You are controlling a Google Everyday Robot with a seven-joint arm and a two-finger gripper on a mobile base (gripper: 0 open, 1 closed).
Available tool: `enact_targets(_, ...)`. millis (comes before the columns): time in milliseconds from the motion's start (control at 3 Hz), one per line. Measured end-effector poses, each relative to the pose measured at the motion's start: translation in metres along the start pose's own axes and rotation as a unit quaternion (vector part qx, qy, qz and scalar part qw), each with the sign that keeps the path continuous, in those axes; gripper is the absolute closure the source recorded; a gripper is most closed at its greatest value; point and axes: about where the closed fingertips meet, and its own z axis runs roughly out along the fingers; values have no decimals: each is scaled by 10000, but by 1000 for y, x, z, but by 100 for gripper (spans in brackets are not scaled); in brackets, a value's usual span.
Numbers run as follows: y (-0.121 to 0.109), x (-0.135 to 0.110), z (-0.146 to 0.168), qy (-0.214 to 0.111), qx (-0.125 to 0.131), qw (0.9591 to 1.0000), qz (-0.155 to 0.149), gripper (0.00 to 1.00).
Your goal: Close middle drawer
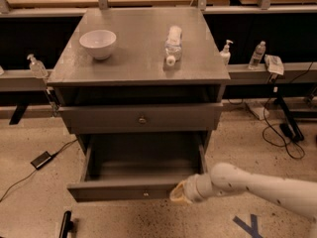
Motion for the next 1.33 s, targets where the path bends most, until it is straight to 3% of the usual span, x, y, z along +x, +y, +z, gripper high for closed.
enact_targets(333, -3, 0, 0, 7, 1, 10000, -16, 100)
enact_targets(667, -43, -5, 5, 51, -13, 9999, -93, 100)
enact_targets(1000, -41, -5, 5, 51, -13, 9999, -93, 100)
enact_targets(1333, -71, -7, 7, 79, -12, 9999, -126, 100)
